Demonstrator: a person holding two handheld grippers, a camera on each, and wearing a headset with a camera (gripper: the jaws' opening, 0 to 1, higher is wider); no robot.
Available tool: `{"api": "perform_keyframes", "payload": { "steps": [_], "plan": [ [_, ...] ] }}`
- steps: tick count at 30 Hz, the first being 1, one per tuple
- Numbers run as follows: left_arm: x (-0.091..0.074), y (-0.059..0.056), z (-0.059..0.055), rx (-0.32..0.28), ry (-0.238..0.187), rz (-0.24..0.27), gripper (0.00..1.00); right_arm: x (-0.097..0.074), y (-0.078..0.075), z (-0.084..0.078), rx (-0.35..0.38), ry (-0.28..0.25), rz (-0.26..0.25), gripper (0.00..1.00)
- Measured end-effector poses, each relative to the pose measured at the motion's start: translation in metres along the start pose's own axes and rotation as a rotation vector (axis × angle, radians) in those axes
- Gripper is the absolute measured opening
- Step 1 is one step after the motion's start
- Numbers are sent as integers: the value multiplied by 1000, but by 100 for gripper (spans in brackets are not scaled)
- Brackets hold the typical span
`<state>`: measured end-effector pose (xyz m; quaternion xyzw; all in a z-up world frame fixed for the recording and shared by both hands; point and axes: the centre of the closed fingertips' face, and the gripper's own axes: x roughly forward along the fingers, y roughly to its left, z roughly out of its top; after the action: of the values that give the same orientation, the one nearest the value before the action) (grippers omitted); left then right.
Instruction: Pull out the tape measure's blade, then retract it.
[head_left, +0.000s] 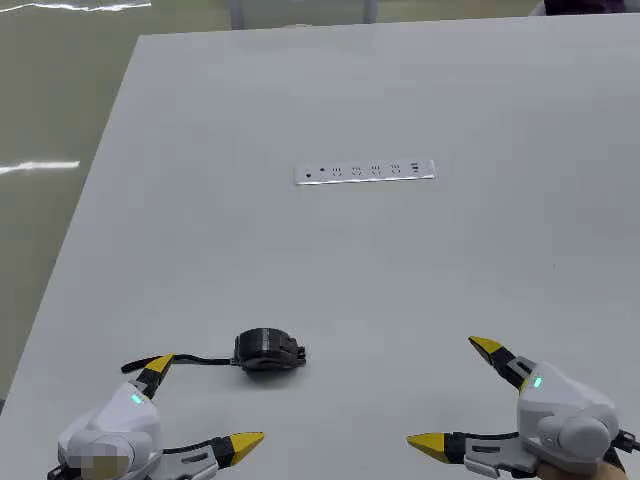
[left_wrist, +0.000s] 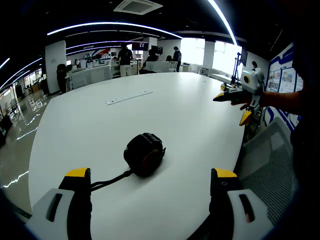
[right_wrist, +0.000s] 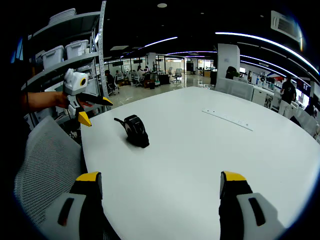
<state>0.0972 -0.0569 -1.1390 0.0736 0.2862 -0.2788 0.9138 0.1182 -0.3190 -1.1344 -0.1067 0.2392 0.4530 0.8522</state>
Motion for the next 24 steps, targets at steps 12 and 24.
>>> {"api": "perform_keyframes", "payload": {
  "steps": [12, 24],
  "plan": [
    [0, 0, 2, 16, -4, 1, 99, 0, 0, 1, -8, -3, 1, 100],
    [1, 1, 1, 21, 3, 3, 99, 1, 2, 0, -14, 3, 12, 100]
  ]
}}
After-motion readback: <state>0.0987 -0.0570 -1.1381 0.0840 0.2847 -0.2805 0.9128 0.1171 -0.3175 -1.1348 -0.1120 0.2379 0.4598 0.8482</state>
